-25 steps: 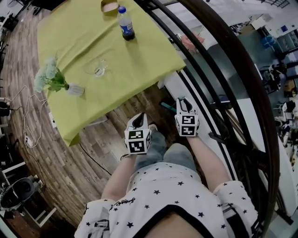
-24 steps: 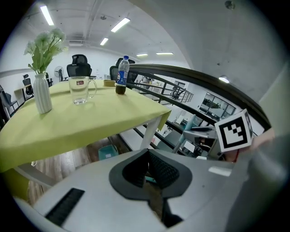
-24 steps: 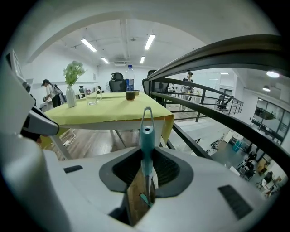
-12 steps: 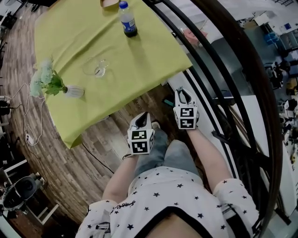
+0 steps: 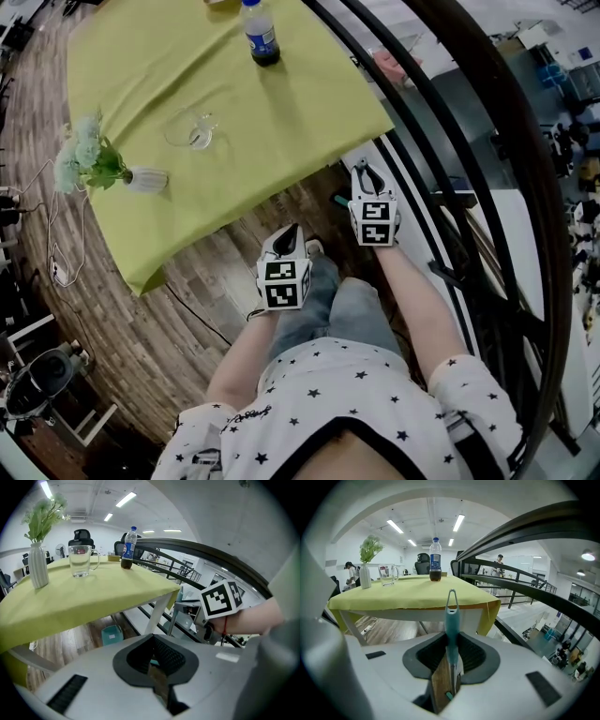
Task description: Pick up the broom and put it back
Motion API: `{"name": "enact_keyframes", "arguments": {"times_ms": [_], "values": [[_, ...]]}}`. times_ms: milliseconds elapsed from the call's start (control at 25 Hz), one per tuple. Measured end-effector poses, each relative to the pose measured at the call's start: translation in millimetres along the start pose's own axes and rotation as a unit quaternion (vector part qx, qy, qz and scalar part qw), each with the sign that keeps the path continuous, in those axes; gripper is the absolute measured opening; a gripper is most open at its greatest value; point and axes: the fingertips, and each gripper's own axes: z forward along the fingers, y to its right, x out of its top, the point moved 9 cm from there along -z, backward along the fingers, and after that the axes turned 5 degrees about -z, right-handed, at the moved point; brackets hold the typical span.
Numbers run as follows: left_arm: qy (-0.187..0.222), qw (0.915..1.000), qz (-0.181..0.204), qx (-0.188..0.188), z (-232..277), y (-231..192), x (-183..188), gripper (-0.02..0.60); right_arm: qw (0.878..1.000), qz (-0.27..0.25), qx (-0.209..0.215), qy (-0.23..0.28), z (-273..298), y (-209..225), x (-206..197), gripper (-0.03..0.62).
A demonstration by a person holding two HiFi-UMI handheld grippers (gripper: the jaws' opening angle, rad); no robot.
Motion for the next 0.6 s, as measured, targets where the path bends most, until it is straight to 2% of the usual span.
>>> {"name": "enact_keyframes", "arguments": {"times_ms": [600], "values": [[-0.014,0.9999,0.000,-0.008,3.2,-1.3,-9.1,0.011,1.000,0.002,-0.003,-0.012,29.2,0.5,4.9,0.079]]}}
